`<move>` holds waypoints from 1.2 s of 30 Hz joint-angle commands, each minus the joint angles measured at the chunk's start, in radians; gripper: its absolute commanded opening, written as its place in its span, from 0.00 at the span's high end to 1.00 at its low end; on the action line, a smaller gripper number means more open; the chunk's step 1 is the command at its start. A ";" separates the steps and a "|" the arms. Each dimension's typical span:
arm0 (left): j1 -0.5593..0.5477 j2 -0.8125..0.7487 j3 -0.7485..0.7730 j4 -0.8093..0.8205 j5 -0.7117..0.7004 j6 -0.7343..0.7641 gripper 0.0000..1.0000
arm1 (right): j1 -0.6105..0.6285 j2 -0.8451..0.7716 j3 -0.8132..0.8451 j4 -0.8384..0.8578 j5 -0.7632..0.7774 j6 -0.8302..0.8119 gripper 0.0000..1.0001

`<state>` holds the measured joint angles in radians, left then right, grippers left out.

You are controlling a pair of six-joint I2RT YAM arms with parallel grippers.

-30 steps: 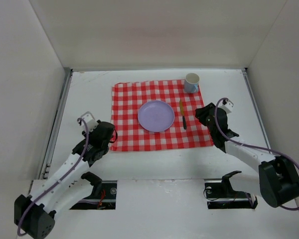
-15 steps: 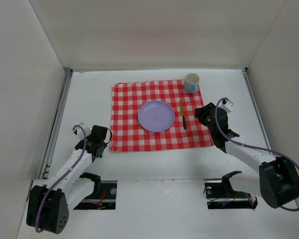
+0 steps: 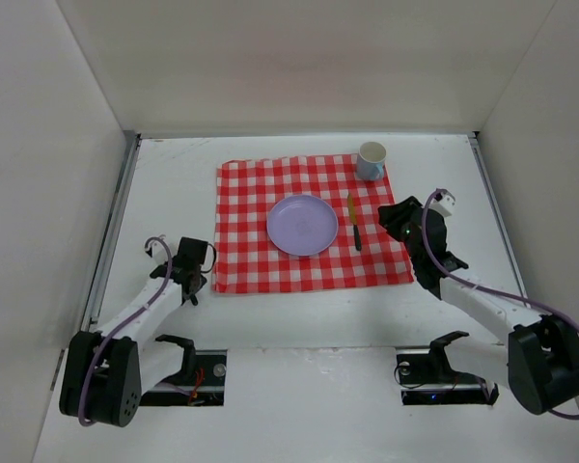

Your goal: Set the dinner table for one person

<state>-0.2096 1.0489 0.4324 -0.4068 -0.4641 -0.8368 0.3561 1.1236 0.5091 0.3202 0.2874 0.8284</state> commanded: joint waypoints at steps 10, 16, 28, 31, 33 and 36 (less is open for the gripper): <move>-0.007 -0.101 -0.008 0.062 0.058 0.059 0.94 | 0.004 -0.044 0.005 0.048 -0.005 -0.014 0.54; -0.062 -0.213 0.110 0.046 0.033 0.171 0.95 | 0.001 -0.045 0.003 0.048 -0.005 -0.014 0.54; -0.403 0.325 0.417 0.281 -0.008 0.438 0.94 | 0.005 0.008 0.011 0.056 0.025 -0.026 0.54; -0.399 0.378 0.428 0.313 -0.005 0.450 0.93 | 0.005 0.025 0.017 0.056 0.032 -0.034 0.54; -0.394 0.408 0.431 0.330 -0.001 0.461 0.93 | 0.005 0.031 0.020 0.056 0.032 -0.034 0.54; -0.403 0.436 0.424 0.376 -0.001 0.473 0.93 | 0.008 0.045 0.026 0.056 0.032 -0.034 0.54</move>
<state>-0.6113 1.4784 0.8253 -0.0975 -0.4526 -0.4122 0.3557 1.1591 0.5087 0.3225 0.2989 0.8097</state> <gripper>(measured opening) 0.128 0.458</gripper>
